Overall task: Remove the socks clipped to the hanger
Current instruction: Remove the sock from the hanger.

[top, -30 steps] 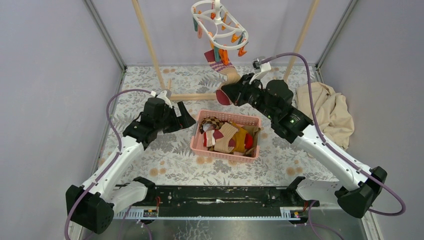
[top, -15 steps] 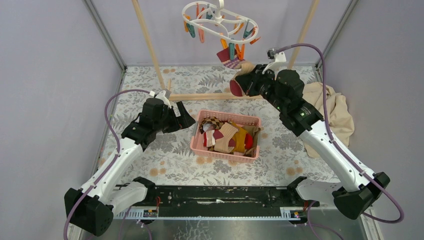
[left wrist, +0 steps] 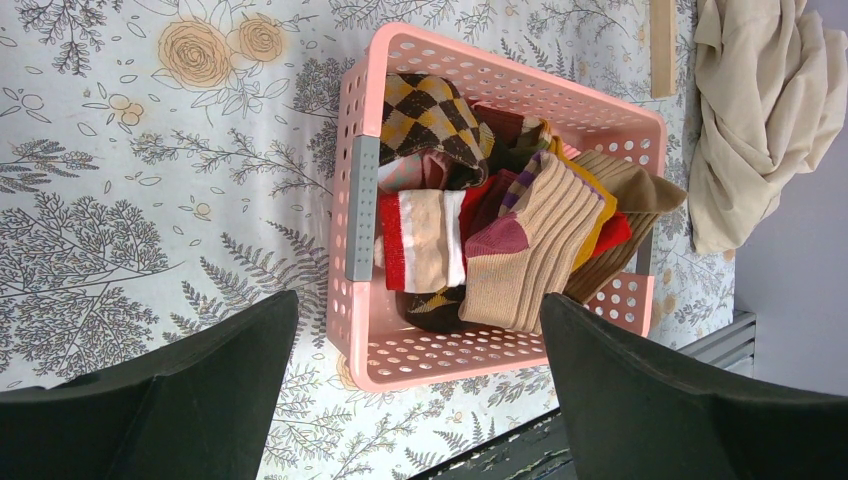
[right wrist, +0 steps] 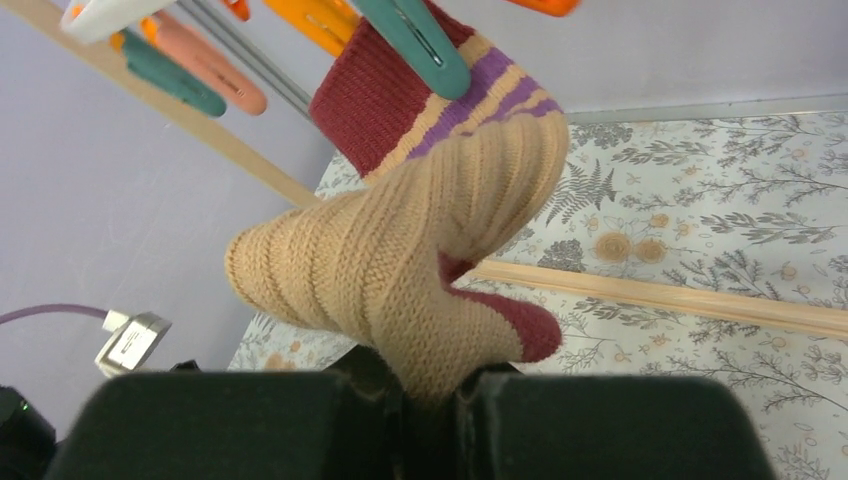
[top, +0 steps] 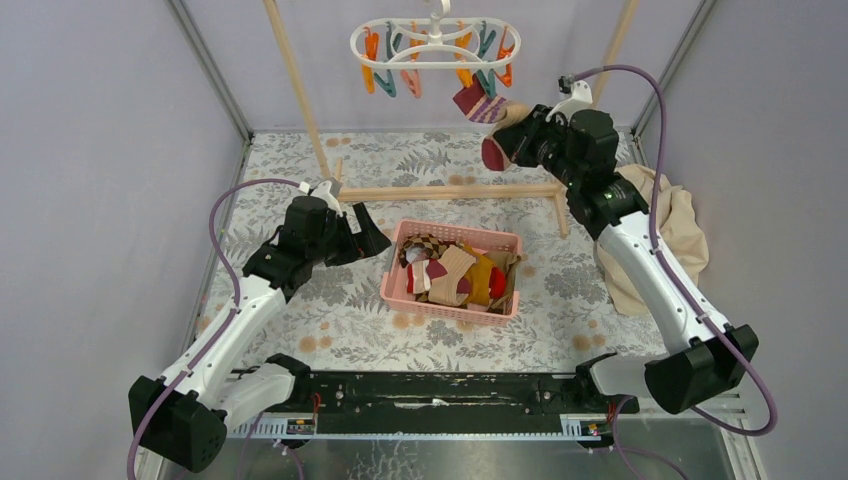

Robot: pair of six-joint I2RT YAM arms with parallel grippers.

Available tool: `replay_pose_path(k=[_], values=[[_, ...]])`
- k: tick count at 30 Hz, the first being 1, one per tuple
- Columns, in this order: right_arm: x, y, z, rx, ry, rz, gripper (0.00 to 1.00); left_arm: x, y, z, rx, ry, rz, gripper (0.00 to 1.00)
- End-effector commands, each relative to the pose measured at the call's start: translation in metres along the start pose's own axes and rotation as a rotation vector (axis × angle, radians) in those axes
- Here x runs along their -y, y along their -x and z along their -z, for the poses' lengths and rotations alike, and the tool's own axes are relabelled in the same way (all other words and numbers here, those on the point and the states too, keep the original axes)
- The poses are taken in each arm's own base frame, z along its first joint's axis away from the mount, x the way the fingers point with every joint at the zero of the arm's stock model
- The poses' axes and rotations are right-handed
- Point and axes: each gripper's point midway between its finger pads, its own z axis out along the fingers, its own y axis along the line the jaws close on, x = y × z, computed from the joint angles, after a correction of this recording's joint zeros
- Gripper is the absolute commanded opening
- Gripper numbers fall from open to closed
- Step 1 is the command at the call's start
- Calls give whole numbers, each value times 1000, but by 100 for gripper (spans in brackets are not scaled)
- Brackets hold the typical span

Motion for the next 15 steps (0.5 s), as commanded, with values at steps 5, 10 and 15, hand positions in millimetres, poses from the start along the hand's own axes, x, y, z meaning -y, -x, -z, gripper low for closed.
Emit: replay_pose_path(k=[5, 10, 15], values=[[2, 54, -11, 91, 78, -25, 0, -3, 5, -1, 20, 17, 2, 99], [16, 66, -28, 88, 101, -49, 0, -4, 5, -2, 21, 18, 2, 99], [28, 76, -37, 94, 98, -59, 0, -5, 4, -3, 17, 20, -1, 99]])
